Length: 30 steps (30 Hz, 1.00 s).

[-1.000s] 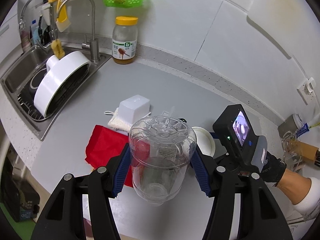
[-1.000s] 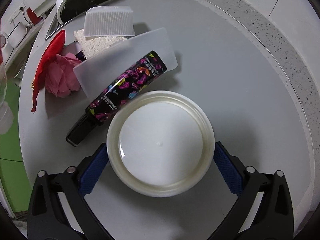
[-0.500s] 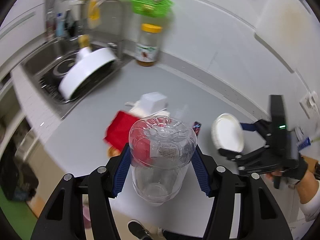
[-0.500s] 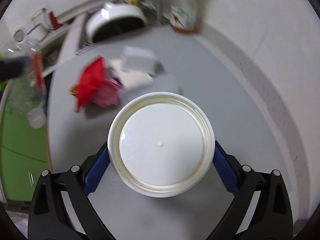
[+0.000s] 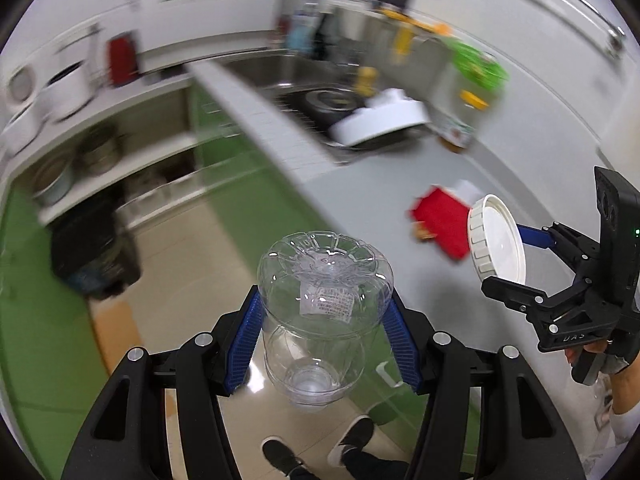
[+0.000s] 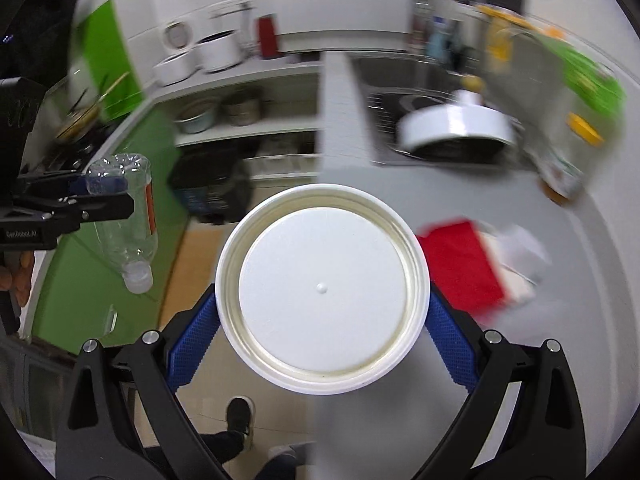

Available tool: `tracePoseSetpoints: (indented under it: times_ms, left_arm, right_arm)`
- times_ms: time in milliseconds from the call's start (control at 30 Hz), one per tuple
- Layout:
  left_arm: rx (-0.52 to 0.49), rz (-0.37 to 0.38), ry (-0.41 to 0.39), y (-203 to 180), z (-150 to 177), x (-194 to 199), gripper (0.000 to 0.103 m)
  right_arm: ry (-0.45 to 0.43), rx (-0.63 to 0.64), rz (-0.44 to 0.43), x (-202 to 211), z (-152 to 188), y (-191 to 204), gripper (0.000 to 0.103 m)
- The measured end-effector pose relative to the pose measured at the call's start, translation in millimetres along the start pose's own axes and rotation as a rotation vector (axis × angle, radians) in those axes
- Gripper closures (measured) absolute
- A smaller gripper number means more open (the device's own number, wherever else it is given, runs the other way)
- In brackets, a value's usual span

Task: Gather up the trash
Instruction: 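Carry bottle and lid to the pink wastebasket and release both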

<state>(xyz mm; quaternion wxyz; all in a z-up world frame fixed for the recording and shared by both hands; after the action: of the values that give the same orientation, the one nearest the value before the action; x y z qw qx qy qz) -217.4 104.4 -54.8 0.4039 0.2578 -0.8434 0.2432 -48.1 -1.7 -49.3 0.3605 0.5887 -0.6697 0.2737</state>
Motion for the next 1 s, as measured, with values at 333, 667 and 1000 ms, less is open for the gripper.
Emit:
tracePoseSetpoints:
  times_ms: [333,667,1000]
  left_arm:
    - [0.180,-0.085,0.028,155.1,58.0,-63.3,0.045]
    - [0.299,-0.128,0.033,278.4,185.6,-275.9,0.045]
    - [0.415,-0.181,0.015,334.4,248.0,-362.5,0.007]
  right_arm:
    - [0.121,0.114,-0.084,-154.2,-0.2,118.8,0.008]
    - [0.175,0.186,-0.098,-380.0,91.6,135.0,0.008]
    - [0.214,0.268,-0.133,-482.3,140.5,153.4,0.008]
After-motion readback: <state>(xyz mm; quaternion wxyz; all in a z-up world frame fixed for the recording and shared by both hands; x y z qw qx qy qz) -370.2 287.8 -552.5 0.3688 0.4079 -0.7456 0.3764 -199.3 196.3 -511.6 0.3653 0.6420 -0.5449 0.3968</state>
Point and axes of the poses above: each gripper's, at about its wrist camera, not at the fingertips, and x roughly against the way its jaws point, y to its left, z to its underside, the point moved 3 cm from there along -x, roughly the way its jaws point, and after that the axes turned 1 degree about y, right-handed, at the moved point
